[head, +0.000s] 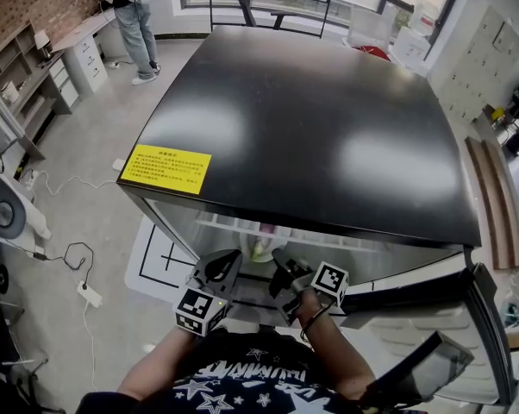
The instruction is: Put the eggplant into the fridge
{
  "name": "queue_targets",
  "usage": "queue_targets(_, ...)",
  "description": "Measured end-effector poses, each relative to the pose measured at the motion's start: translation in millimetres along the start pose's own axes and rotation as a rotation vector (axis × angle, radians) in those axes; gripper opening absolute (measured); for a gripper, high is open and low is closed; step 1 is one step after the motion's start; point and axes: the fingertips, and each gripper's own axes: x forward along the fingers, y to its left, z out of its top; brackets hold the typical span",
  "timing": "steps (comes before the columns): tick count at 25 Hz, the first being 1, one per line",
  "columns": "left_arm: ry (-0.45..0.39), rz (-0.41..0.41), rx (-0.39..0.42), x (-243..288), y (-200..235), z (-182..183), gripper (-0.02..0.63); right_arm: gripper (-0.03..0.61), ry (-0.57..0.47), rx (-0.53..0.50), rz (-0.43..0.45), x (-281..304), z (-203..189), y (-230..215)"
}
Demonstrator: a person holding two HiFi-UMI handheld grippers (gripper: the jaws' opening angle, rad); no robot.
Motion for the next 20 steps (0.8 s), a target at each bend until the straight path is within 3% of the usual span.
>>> queue_targets(9,0.000,-0.023,-0.007,-4.6,1.7,-2.9,0.009,0.023,-0.016,-0.029,-0.055,-3.9,0.7,-4.7)
queue_targets(13,-0.009,-0.045,-0.003,-5.8,2.1,0.6,0.009,0.092,-0.023,-0.027,-0.053,-2.4,-0.8,0.5)
queue_targets(20,-0.012,-0.118,0.018,-6.4,-3.7,1.3,0.009,0.092,-0.072,-0.021,-0.092,-5.6,-0.4,-4.1)
